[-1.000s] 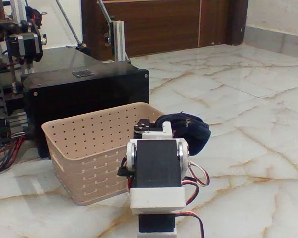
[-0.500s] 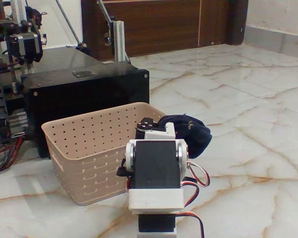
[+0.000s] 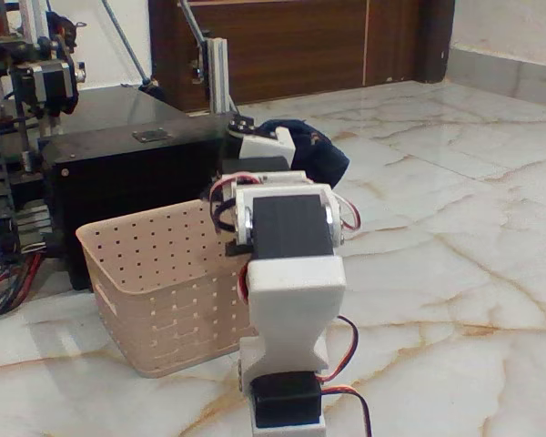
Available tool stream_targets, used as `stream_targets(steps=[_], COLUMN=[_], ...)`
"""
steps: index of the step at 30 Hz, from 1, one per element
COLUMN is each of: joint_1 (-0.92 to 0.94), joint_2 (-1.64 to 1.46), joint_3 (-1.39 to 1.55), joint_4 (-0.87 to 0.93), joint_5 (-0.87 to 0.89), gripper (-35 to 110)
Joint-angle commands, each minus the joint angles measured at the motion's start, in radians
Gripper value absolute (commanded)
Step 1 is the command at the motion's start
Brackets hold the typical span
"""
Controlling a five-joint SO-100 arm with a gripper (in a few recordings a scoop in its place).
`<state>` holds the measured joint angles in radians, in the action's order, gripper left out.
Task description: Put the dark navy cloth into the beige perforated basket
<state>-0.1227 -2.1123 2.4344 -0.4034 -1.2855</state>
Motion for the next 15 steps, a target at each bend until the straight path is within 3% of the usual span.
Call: stream_targets(steps=[1, 15], joint_1=[-0.018, -0.141], joint_2=[0.037, 0.704], joint_3=[-0.126, -1.074], joint_4=[0.048, 0.485], joint_5=[0.035, 0.394], gripper=[0, 0])
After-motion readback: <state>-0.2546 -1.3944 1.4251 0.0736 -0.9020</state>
